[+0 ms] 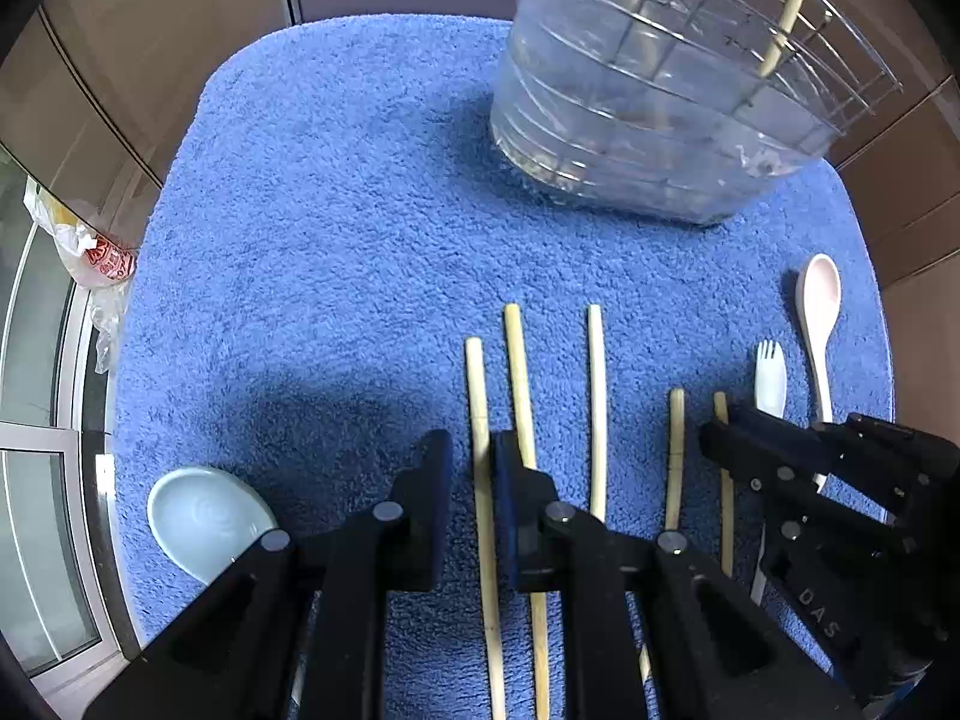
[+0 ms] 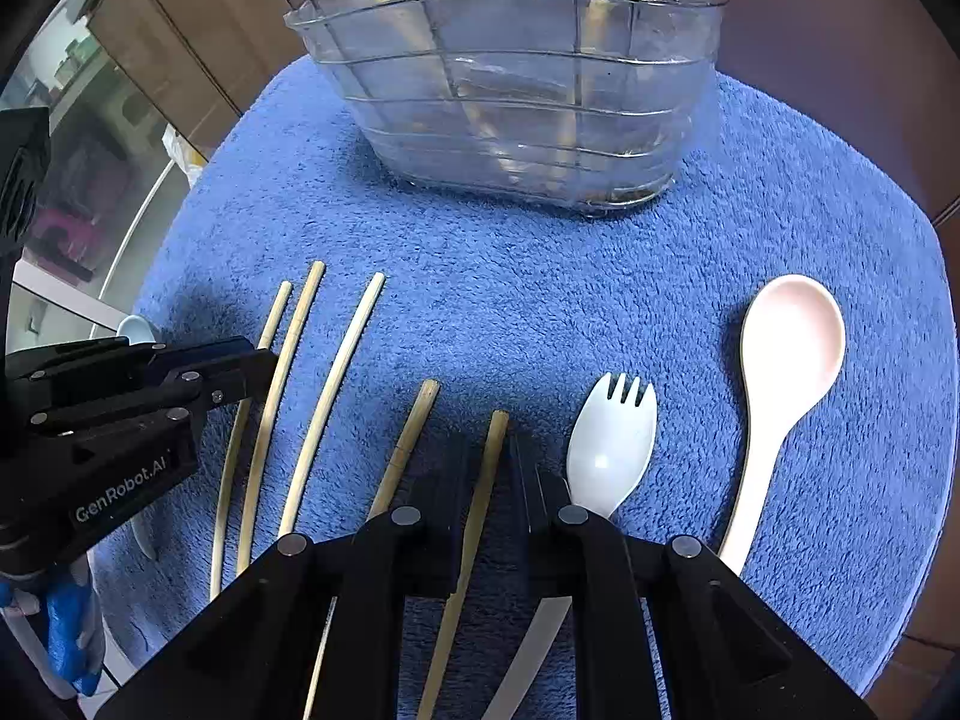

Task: Organize utensils
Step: 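Close the left tool on another wooden chopstick while the right tool grasps one too, then lift the chopsticks with the left tool while the right tool raises its chopstick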

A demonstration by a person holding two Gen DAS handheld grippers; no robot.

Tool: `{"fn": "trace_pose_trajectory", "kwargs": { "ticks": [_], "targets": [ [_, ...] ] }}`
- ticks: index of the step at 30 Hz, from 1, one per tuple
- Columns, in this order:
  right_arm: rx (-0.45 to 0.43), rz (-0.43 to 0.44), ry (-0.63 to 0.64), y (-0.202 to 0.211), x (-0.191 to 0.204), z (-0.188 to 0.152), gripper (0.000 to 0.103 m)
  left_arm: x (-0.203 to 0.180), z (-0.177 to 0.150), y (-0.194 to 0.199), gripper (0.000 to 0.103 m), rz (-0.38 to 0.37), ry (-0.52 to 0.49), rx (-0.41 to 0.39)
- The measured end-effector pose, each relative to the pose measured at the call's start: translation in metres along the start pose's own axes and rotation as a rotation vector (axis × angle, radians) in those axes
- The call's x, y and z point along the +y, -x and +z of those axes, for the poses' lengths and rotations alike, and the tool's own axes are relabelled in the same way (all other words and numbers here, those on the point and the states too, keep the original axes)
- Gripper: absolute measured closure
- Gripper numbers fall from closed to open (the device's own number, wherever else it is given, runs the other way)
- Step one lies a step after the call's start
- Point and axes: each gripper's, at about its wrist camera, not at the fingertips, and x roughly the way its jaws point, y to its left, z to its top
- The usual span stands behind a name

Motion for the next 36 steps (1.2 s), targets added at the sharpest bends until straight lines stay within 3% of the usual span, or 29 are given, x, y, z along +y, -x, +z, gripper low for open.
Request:
{"fn": "trace_pose_trajectory", "kwargs": {
  "ticks": [6, 10, 17, 28, 36],
  "targets": [
    [0.006, -0.032, 0.023, -0.007, 0.010, 0.011, 0.089, 0.002, 0.011, 0.001, 0.090, 0.003, -0.011, -0.012],
    [-0.023, -0.069, 0.029, -0.010, 0.022, 0.010, 0.095, 0.004, 0.001, 0.004, 0.098, 0.028, 0.000, -0.047],
    [-0.071, -0.002, -0.011, -0.003, 0.020, 0.006, 0.098, 0.009, -0.019, 0.017, 0.099, 0.028, 0.012, -0.141],
    [-0.312, 0.193, -0.018, 0.062, 0.011, -0.021, 0.098, 0.025, -0.051, 0.081, 0.099, -0.018, 0.024, -0.388],
    [-0.515, 0.239, 0.017, 0.121, -0.007, -0.044, 0.098, 0.022, -0.067, 0.126, 0.099, -0.066, 0.042, -0.555]
  ]
}}
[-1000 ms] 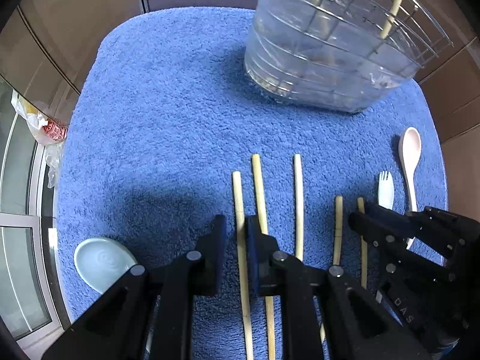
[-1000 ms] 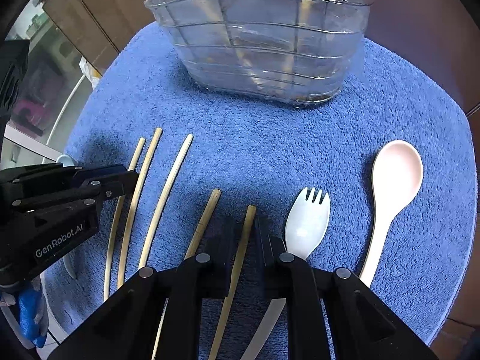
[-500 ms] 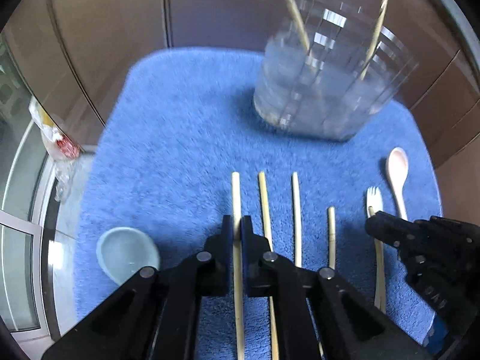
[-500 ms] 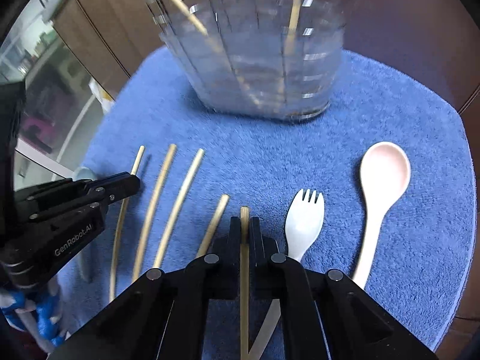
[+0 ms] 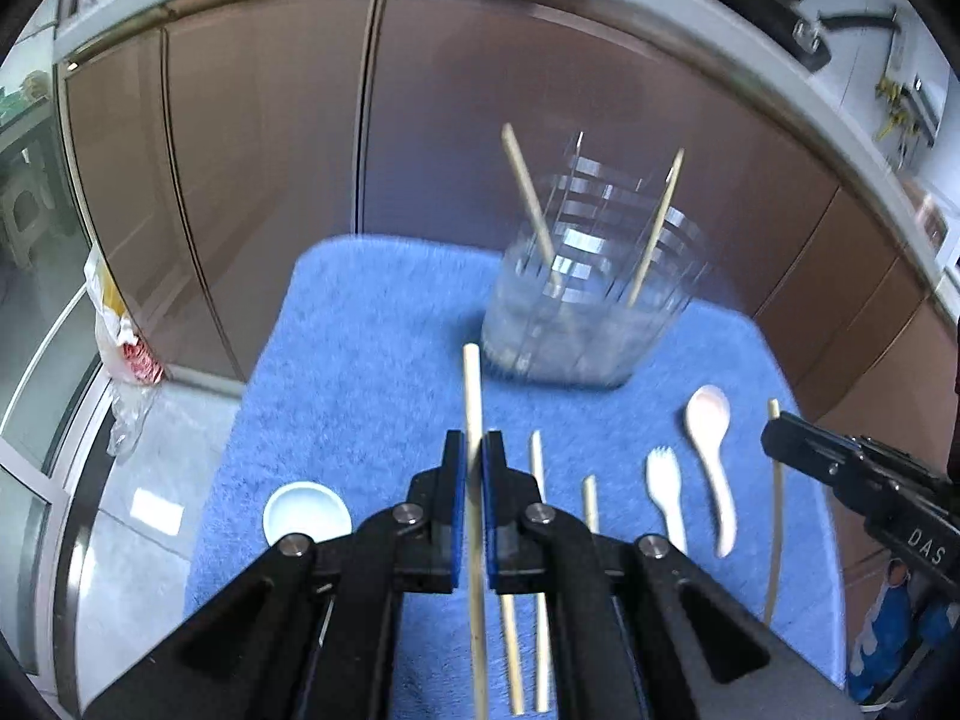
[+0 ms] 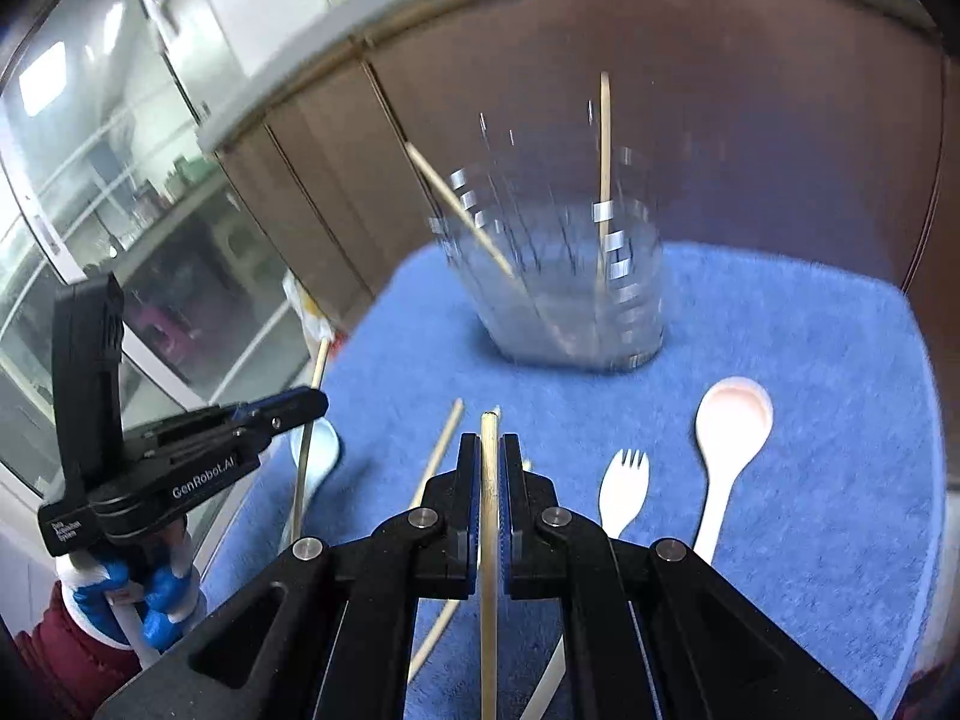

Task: Organize utensils
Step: 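Lift the chopsticks with the left tool while the right tool raises its chopstick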

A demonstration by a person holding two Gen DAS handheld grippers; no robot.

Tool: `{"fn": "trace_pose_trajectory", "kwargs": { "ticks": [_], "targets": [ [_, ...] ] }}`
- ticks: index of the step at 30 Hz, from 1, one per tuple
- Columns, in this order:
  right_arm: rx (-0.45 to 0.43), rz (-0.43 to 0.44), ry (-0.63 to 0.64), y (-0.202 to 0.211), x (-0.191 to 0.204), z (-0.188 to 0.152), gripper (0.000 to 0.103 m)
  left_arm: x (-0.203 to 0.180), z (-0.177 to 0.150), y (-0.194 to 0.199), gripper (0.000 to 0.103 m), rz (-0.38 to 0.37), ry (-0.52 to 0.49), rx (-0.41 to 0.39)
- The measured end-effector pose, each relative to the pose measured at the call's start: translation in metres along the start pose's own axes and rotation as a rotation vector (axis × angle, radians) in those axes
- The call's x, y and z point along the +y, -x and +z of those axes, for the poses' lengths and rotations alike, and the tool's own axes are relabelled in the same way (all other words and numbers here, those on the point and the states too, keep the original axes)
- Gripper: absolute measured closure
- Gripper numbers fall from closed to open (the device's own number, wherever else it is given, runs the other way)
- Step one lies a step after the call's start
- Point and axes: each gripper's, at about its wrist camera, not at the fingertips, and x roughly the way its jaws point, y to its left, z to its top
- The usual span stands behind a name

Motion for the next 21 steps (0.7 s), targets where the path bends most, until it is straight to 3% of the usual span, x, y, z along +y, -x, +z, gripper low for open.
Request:
{"fn": "trace_pose_trajectory", "kwargs": {
  "ticks": [5, 13, 18, 21],
  "targets": [
    [-0.170, -0.009, 0.053, 0.037, 0.011, 0.026, 0.098, -0.006, 0.021, 0.033, 0.099, -0.058, 0.025, -0.131],
    [-0.482, -0.041, 0.095, 0.075, 0.020, 0.092, 0.098, -0.014, 0.088, 0.070, 0.099, -0.158, 0.095, -0.350],
    [-0.678, -0.063, 0.122, 0.089, 0.027, 0.123, 0.098, -0.026, 0.126, 0.075, 0.099, -0.151, 0.109, -0.490],
    [-0.751, -0.079, 0.120, 0.078, 0.025, 0.140, 0.098, -0.032, 0.142, 0.062, 0.099, -0.132, 0.126, -0.561]
  ]
}}
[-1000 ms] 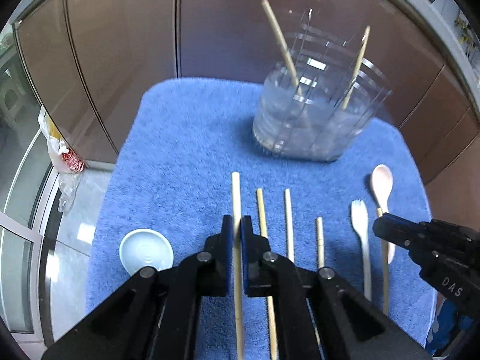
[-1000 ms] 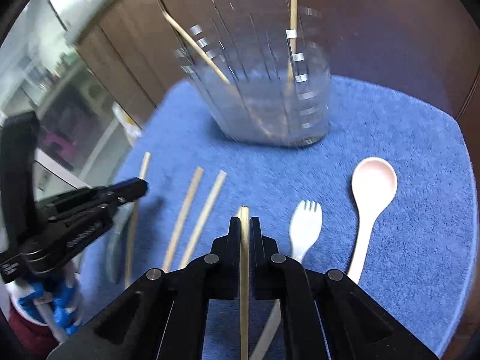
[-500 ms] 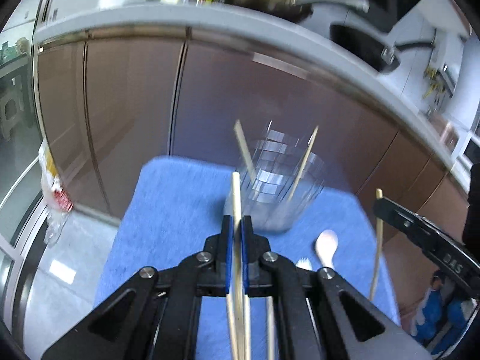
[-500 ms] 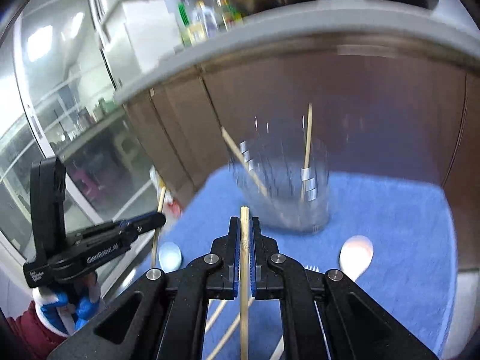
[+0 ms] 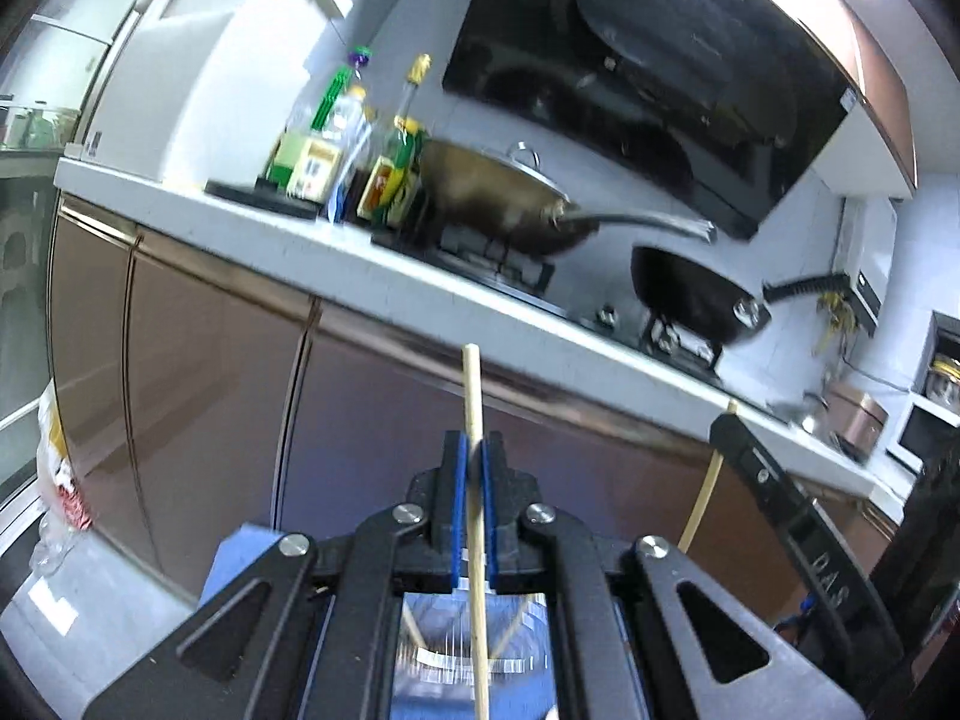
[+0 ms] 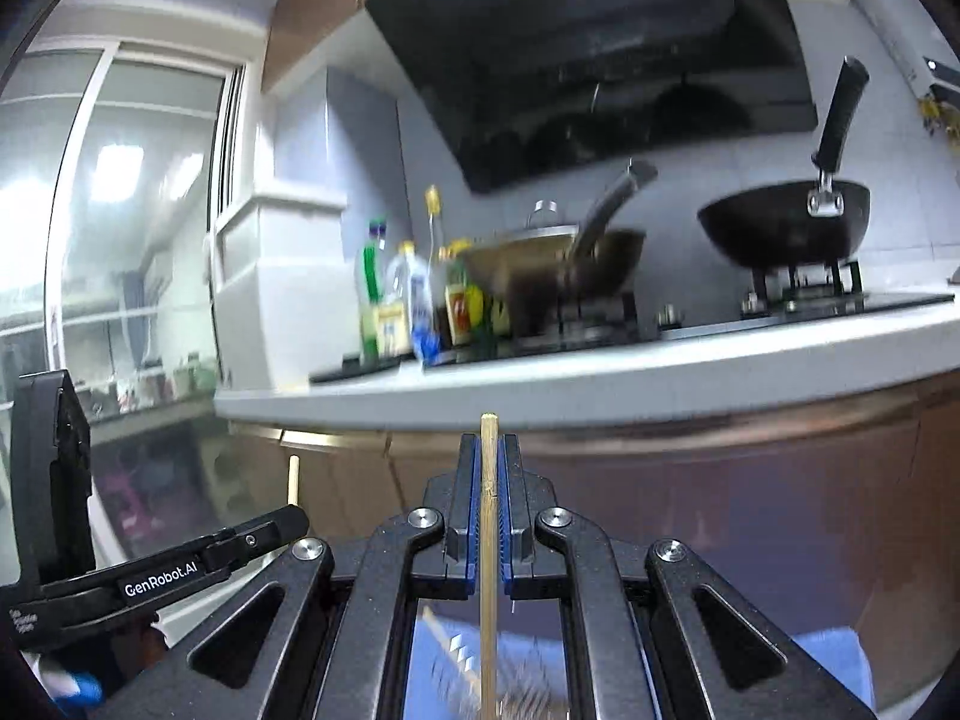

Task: Organize utensils
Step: 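Lift the chopsticks with the left tool while the right tool raises its chopstick, then drop the left tool's chopstick into the holder while the right tool releases its chopstick there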

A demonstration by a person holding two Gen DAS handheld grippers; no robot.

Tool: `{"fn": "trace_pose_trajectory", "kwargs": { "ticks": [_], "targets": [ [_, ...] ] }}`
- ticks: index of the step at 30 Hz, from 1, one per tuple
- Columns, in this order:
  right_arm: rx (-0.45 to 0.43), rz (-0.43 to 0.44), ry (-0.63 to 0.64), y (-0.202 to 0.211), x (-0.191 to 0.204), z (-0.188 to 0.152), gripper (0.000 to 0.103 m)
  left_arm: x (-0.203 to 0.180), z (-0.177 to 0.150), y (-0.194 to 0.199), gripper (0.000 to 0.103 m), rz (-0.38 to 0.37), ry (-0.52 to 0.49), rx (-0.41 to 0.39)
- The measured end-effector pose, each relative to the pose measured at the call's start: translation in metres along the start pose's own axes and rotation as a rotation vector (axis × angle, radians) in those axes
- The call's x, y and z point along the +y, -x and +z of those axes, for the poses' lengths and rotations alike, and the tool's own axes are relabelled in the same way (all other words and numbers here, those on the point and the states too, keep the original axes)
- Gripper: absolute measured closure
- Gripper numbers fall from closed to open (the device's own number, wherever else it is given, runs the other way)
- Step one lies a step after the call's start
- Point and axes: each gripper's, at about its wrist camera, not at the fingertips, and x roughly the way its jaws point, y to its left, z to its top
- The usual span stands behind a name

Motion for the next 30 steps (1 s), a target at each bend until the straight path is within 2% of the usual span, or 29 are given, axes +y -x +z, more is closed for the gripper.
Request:
{"fn": "trace_pose_trajectory", "kwargs": {
  "ticks": [4, 8, 15, 20, 24, 26, 27, 30],
  "targets": [
    [-0.033, -0.023, 0.024, -0.025, -0.007, -0.001, 0.098, -0.003, -0.002, -0.030, 0.099, 0.047, -0.013, -0.058],
    [-0.023, -0.045, 0.033, -0.049, -0.020, -0.013, 0.098, -0.005, -0.014, -0.055, 0.099, 0.104, -0.042, -0.132],
    [-0.001, -0.109, 0.065, -0.063, -0.035, -0.049, 0.098, 0.004, -0.050, -0.089, 0.098, 0.183, -0.051, -0.159],
    [0.022, -0.142, 0.057, -0.064, -0.043, -0.069, 0.098, 0.009, -0.069, -0.099, 0.098, 0.221, -0.092, -0.152],
    [0.058, -0.145, 0.051, -0.062, -0.047, -0.082, 0.097, 0.013, -0.078, -0.104, 0.096, 0.213, -0.111, -0.099],
    [0.075, -0.151, 0.056, -0.058, -0.048, -0.087, 0.097, 0.015, -0.082, -0.102, 0.090, 0.208, -0.113, -0.082],
    [0.083, -0.154, 0.055, -0.055, -0.048, -0.089, 0.094, 0.015, -0.083, -0.099, 0.086, 0.203, -0.112, -0.077],
    [0.102, -0.161, 0.054, -0.047, -0.050, -0.093, 0.081, 0.012, -0.085, -0.088, 0.083, 0.193, -0.127, -0.071]
  ]
}}
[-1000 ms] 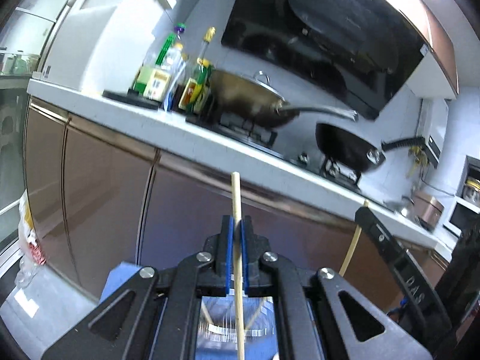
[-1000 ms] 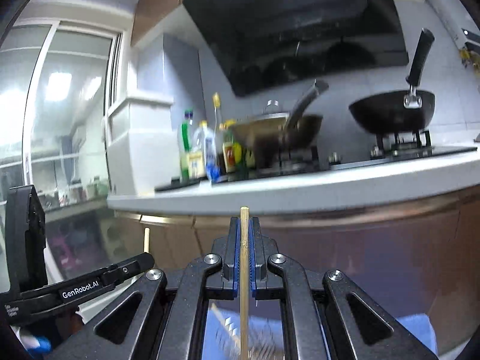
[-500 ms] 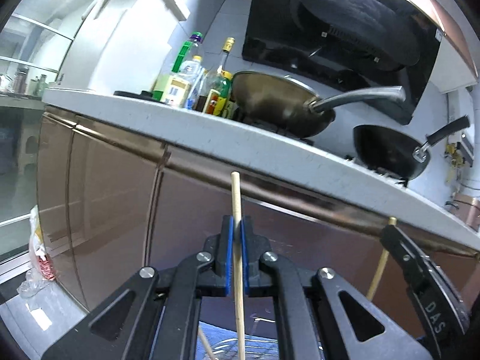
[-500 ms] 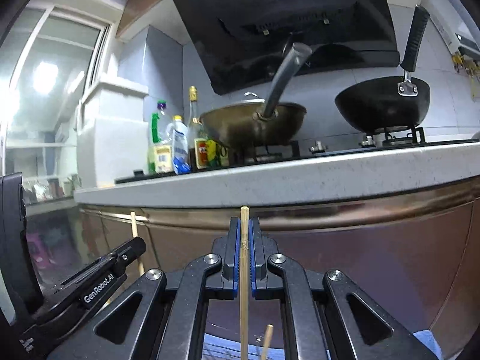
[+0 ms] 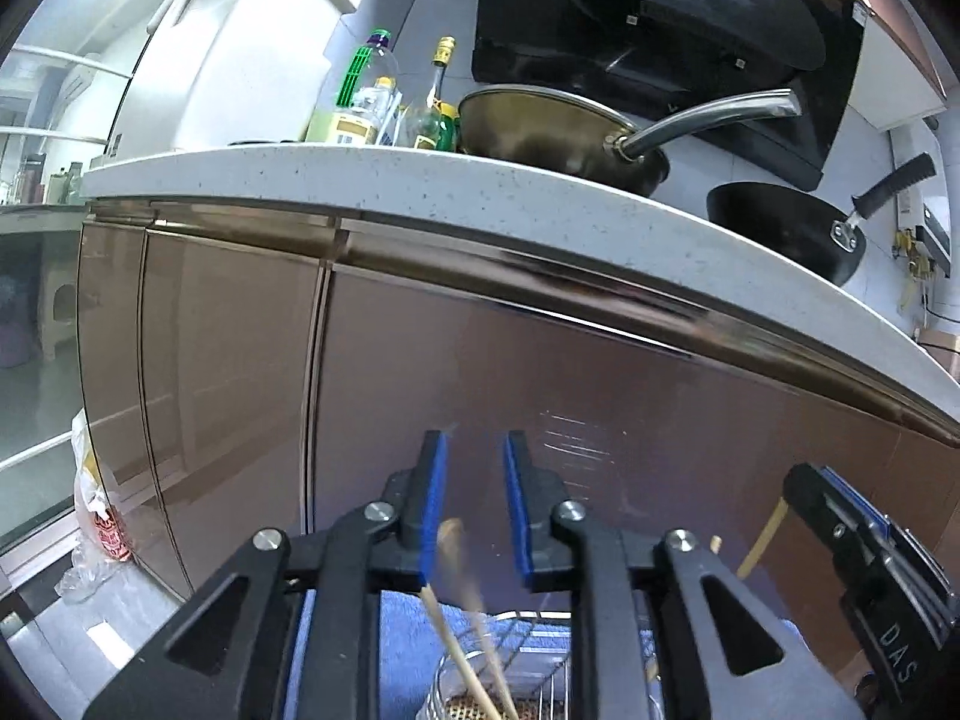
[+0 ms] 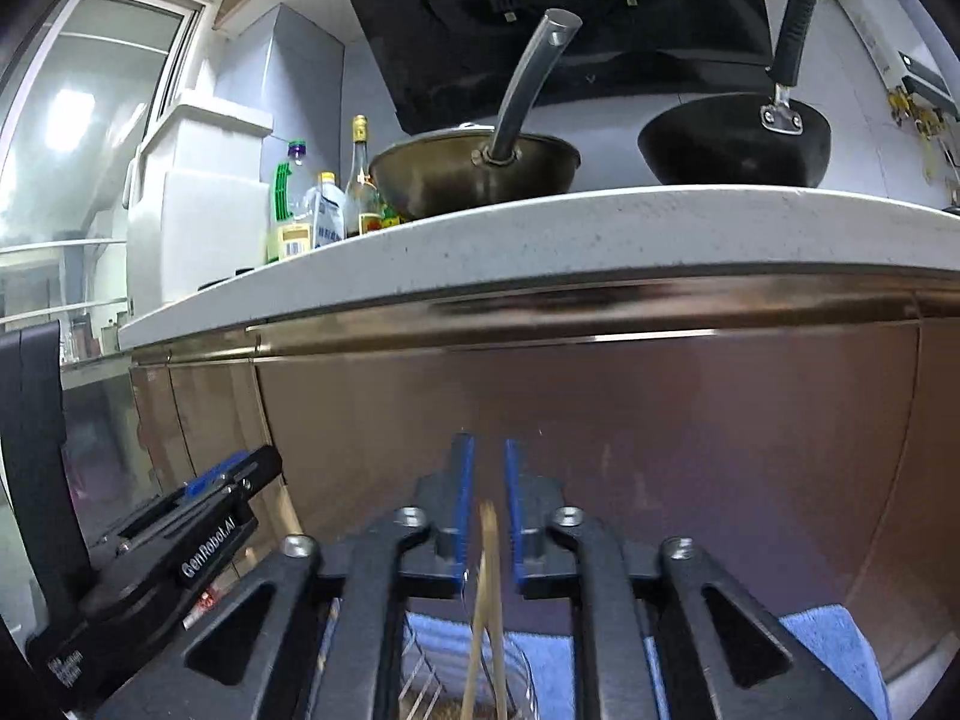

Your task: Organize utensils

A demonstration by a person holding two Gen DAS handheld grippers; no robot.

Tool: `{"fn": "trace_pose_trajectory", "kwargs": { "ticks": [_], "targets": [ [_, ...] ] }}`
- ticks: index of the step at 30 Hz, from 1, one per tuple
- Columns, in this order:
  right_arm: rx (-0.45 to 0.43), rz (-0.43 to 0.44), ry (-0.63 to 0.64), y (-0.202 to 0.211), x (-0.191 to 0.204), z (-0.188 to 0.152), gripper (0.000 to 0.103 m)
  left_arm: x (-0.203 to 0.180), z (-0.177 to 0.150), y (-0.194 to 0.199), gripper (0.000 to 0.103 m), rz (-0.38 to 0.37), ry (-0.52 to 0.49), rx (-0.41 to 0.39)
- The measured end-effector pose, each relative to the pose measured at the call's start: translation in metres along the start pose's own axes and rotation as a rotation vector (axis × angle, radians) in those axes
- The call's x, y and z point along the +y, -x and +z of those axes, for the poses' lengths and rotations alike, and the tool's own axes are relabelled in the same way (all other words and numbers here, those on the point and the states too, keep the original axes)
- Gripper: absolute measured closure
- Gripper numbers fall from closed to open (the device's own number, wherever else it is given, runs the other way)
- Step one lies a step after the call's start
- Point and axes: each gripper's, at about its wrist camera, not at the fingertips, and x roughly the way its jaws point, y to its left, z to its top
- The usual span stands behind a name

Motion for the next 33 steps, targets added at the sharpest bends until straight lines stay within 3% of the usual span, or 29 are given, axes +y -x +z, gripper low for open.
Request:
{"fn": "trace_pose_trajectory", "kwargs": {
  "ticks": [7, 13, 26, 33],
  "targets": [
    [0.008, -0.026, 0.006, 0.036, -0.003, 0.003, 0.063, -0.007, 0.008, 0.041, 0.070, -0.002, -0.055, 0.013],
    [0.004, -0.045, 0.015, 0.078, -0.001, 0.014, 0.056, -0.008, 0.019, 0.091, 0.060, 0.036, -0.078, -0.002],
    [0.058, -0.064, 0.053, 0.183, 0.023, 0.012, 0.047, 0.001, 0.033, 0.205, 0.054, 0.069, -0.128, -0.034],
    [0.034, -0.096, 0.067, 0.230, 0.025, 0.009, 0.032, -0.004, 0.028, 0.244, 0.052, 0.060, -0.153, -0.040]
  ]
}}
